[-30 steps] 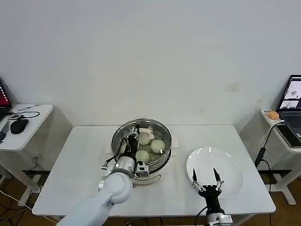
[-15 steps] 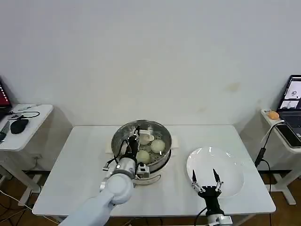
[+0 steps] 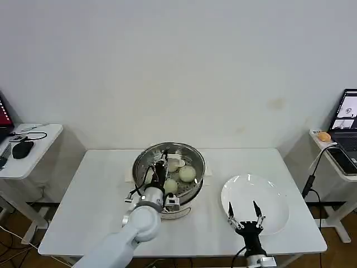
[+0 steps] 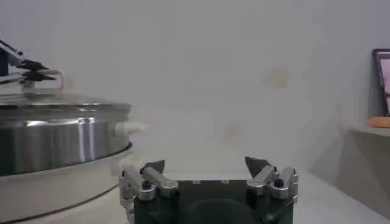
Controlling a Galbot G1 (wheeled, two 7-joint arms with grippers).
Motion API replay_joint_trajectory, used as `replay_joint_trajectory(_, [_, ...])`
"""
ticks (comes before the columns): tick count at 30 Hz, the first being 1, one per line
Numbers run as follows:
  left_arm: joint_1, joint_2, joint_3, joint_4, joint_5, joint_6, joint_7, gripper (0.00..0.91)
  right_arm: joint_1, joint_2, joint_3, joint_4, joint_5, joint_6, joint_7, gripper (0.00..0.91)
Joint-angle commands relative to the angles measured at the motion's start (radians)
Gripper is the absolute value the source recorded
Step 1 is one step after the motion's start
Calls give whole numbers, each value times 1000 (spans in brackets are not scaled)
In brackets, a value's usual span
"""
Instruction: Take steamed baozi put them in steamer then cover it.
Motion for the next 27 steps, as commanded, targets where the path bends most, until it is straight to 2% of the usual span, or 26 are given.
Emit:
replay_joint_trajectory(1, [-2,10,1,2,0,-1,-1,0,1,2,-2,-4,-1,1,0,907])
replay_joint_trajectory(7, [-2,7,1,13,-6,-3,-5,0,-1,1,-2,-3,-1,4,0,907])
replay_joint_trajectory(8, [1,6,3,9,-8,-2,-11,373,-2,0,-1,0,0,3,0,907])
replay_joint_trajectory(9, [3,5,4,5,-11,0,-17,907,-2,0,0,0,0,3,-1,907])
replay_joint_trajectory(20, [14,13,-4,-34,-28,4,-48,907,-4,2,-1,-1,-3,7,-2,907])
replay_joint_trajectory(27, [65,69,-34,-122,-44,4,-46,907,-6,1,-2,1,-5,8,-3,907])
